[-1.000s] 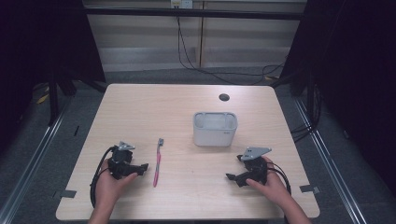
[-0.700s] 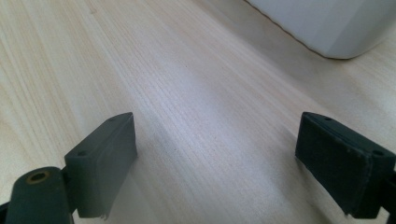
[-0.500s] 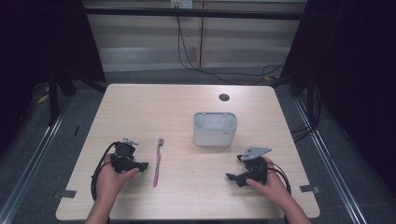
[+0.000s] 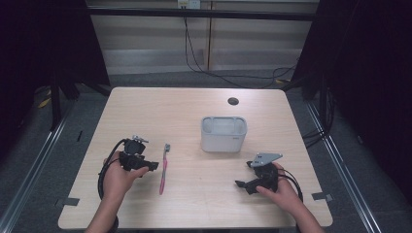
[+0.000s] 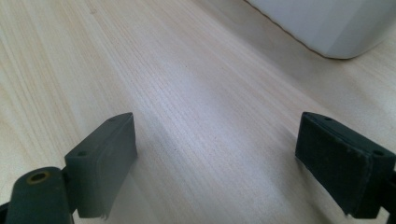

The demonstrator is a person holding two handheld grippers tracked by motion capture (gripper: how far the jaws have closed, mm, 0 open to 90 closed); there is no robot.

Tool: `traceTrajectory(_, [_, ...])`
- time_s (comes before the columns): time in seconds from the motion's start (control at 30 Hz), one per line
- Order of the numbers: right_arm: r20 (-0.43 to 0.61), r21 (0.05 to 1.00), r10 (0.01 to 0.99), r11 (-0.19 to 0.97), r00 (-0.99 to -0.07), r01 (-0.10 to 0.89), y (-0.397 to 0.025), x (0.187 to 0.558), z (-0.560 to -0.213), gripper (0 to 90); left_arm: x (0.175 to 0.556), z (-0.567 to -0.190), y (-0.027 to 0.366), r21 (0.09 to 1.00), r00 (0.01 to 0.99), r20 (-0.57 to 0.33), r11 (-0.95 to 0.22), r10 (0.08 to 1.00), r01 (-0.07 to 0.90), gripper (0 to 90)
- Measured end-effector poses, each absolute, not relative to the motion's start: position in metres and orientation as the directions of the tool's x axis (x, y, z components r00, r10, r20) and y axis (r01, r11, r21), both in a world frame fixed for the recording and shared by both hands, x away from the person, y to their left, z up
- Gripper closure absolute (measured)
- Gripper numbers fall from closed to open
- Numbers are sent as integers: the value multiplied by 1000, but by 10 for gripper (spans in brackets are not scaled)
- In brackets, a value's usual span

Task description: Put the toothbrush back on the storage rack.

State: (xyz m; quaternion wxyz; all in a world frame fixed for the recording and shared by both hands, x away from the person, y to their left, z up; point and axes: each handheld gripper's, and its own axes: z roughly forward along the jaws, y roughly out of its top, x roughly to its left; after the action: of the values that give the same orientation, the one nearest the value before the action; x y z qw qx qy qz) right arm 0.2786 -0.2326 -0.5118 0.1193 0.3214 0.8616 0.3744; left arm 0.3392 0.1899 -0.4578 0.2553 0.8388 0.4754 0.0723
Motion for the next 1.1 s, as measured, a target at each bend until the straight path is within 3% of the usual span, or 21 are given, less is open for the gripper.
traceTrajectory(0.43, [35,722,643,513,-765,464,-233,279,-512,118,349,-453,177,435,522,-164,-413,837,800,459])
traceTrajectory(1.1, [34,721,643,515,-765,464,-233,279,-512,118,361,-454,159,360,448,-230,-352,864,864,517])
